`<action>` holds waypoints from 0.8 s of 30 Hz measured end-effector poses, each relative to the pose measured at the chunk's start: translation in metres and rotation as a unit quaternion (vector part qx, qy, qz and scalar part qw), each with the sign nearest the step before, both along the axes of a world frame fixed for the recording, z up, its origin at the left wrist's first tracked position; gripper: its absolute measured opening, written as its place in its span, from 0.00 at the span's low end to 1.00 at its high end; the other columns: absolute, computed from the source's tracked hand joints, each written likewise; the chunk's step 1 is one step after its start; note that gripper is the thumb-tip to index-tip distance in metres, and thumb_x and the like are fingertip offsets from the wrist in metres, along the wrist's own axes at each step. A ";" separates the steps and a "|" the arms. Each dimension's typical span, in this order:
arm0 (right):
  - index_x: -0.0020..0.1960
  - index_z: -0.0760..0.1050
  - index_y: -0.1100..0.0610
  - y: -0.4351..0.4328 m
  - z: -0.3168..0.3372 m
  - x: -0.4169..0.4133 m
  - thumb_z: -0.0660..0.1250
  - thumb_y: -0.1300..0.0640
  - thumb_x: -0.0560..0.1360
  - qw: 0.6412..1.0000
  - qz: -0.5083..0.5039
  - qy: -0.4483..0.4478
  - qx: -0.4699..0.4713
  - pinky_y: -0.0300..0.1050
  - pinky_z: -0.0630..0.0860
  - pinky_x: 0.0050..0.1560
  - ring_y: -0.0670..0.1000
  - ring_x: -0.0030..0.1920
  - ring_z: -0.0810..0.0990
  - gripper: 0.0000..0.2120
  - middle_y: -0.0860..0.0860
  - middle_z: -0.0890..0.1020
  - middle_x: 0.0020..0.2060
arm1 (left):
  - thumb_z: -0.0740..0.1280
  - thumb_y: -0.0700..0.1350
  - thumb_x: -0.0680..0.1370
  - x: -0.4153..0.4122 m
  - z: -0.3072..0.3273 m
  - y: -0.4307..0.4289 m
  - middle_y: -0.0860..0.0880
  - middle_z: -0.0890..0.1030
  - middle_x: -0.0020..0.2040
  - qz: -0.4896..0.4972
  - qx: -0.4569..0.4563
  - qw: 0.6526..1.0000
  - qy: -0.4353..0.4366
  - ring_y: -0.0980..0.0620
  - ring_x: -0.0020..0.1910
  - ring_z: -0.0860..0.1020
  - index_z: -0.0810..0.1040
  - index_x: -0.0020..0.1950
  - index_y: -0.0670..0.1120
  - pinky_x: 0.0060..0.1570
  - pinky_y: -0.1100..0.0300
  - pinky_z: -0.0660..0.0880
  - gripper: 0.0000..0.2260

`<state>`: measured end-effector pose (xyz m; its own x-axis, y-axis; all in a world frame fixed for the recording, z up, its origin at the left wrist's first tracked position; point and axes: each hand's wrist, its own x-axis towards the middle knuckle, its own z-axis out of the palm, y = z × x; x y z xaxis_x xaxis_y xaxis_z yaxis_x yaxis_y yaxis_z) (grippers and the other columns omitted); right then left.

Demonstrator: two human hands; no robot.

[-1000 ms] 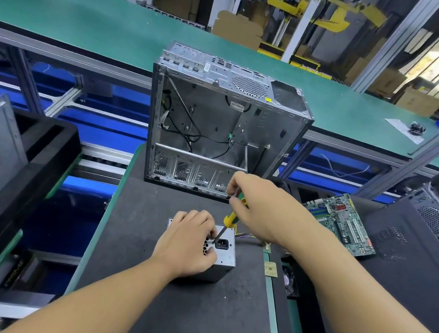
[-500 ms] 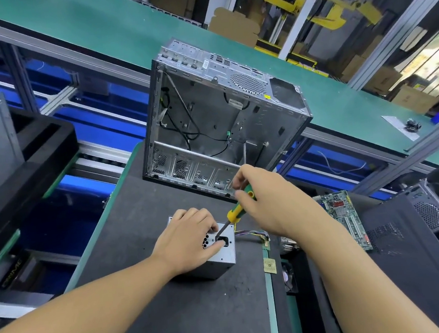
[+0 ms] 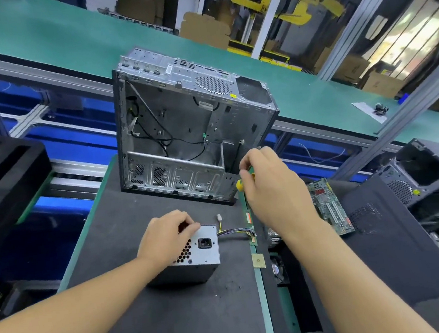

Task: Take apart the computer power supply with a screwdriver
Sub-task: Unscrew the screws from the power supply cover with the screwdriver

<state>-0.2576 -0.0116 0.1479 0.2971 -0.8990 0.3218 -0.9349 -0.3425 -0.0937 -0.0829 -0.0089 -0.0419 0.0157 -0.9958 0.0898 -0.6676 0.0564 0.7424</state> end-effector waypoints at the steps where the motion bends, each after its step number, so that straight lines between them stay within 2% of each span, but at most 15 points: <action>1: 0.51 0.69 0.51 0.002 -0.003 -0.005 0.57 0.52 0.82 1.000 -0.002 -0.012 0.005 0.48 0.73 0.36 0.53 0.41 0.75 0.05 0.46 0.71 0.48 | 0.67 0.55 0.78 -0.005 0.007 -0.005 0.62 0.80 0.41 0.012 0.029 0.999 0.018 0.63 0.43 0.77 0.79 0.39 0.57 0.56 0.54 0.69 0.09; 4: 0.50 0.69 0.52 0.009 -0.012 -0.021 0.58 0.52 0.82 0.998 -0.014 -0.053 0.019 0.50 0.72 0.38 0.52 0.41 0.75 0.05 0.46 0.72 0.48 | 0.69 0.53 0.77 -0.029 0.030 -0.019 0.63 0.82 0.41 0.027 0.028 0.999 0.036 0.65 0.45 0.77 0.80 0.38 0.58 0.55 0.54 0.63 0.08; 7: 0.51 0.69 0.53 0.013 -0.015 -0.049 0.58 0.52 0.81 0.997 -0.036 -0.068 0.032 0.50 0.72 0.41 0.52 0.42 0.74 0.05 0.47 0.71 0.47 | 0.71 0.48 0.78 -0.066 0.049 -0.027 0.62 0.83 0.39 -0.047 0.050 0.992 0.109 0.61 0.43 0.80 0.84 0.43 0.56 0.49 0.58 0.74 0.06; 8: 0.51 0.69 0.53 0.014 -0.014 -0.062 0.58 0.52 0.82 0.996 -0.046 -0.064 0.036 0.51 0.73 0.42 0.53 0.43 0.74 0.05 0.47 0.72 0.48 | 0.71 0.47 0.78 -0.080 0.050 -0.028 0.62 0.83 0.38 -0.073 0.066 0.989 0.109 0.61 0.42 0.80 0.85 0.45 0.55 0.46 0.60 0.75 0.05; 10: 0.52 0.69 0.54 0.017 -0.009 -0.090 0.57 0.52 0.82 0.994 -0.073 -0.059 0.049 0.53 0.75 0.44 0.54 0.44 0.75 0.06 0.48 0.72 0.49 | 0.70 0.45 0.78 -0.113 0.047 -0.026 0.58 0.84 0.37 -0.112 0.121 0.981 0.100 0.58 0.37 0.80 0.86 0.46 0.52 0.39 0.63 0.75 0.05; 12: 0.53 0.69 0.54 0.021 -0.004 -0.122 0.57 0.52 0.82 0.991 -0.111 -0.044 0.059 0.55 0.76 0.44 0.56 0.44 0.76 0.06 0.49 0.72 0.50 | 0.69 0.40 0.77 -0.149 0.037 -0.022 0.51 0.85 0.36 -0.140 0.210 0.956 0.148 0.54 0.33 0.80 0.85 0.45 0.46 0.33 0.62 0.74 0.05; 14: 0.53 0.68 0.55 0.027 0.000 -0.155 0.57 0.52 0.82 0.987 -0.146 -0.033 0.060 0.54 0.76 0.43 0.57 0.45 0.76 0.06 0.50 0.72 0.50 | 0.68 0.35 0.77 -0.185 0.029 -0.018 0.47 0.85 0.34 -0.153 0.281 0.928 0.189 0.53 0.32 0.82 0.83 0.42 0.41 0.30 0.61 0.74 0.06; 16: 0.53 0.68 0.55 0.036 0.001 -0.187 0.57 0.53 0.82 0.983 -0.173 -0.032 0.061 0.53 0.73 0.42 0.58 0.45 0.76 0.06 0.50 0.72 0.50 | 0.66 0.32 0.78 -0.222 0.024 -0.017 0.46 0.83 0.33 -0.167 0.316 0.913 0.195 0.52 0.30 0.81 0.81 0.41 0.39 0.28 0.62 0.73 0.08; 18: 0.53 0.68 0.54 0.045 0.000 -0.211 0.57 0.52 0.82 0.979 -0.191 -0.030 0.063 0.52 0.72 0.43 0.58 0.46 0.76 0.05 0.48 0.71 0.49 | 0.64 0.31 0.79 -0.250 0.023 -0.017 0.44 0.82 0.33 -0.164 0.337 0.908 0.189 0.52 0.28 0.80 0.80 0.41 0.38 0.27 0.62 0.73 0.09; 20: 0.54 0.69 0.53 0.053 -0.002 -0.233 0.57 0.52 0.82 0.975 -0.208 -0.030 0.072 0.53 0.74 0.44 0.58 0.47 0.76 0.05 0.48 0.71 0.50 | 0.62 0.31 0.79 -0.277 0.021 -0.016 0.41 0.81 0.36 -0.169 0.351 0.909 0.153 0.48 0.31 0.79 0.78 0.40 0.39 0.30 0.59 0.73 0.10; 22: 0.54 0.69 0.52 0.055 -0.003 -0.248 0.58 0.52 0.82 0.973 -0.213 -0.042 0.085 0.53 0.75 0.46 0.57 0.48 0.77 0.05 0.48 0.72 0.51 | 0.60 0.33 0.78 -0.295 0.018 -0.016 0.41 0.79 0.34 -0.190 0.340 0.918 0.076 0.46 0.33 0.76 0.76 0.33 0.43 0.34 0.59 0.70 0.14; 24: 0.54 0.69 0.52 0.054 -0.003 -0.260 0.58 0.52 0.82 0.972 -0.212 -0.050 0.090 0.55 0.75 0.48 0.57 0.48 0.77 0.05 0.48 0.73 0.51 | 0.59 0.36 0.76 -0.308 0.021 -0.016 0.44 0.77 0.30 -0.192 0.313 0.930 -0.014 0.47 0.30 0.72 0.72 0.27 0.45 0.29 0.63 0.65 0.16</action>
<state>-0.5173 0.0421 0.1446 -0.1374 -0.9781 0.1562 -0.9715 0.1024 -0.2136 -0.3905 -0.0252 -0.0212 -0.3447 -0.7854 -0.5141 -0.7072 -0.1428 0.6925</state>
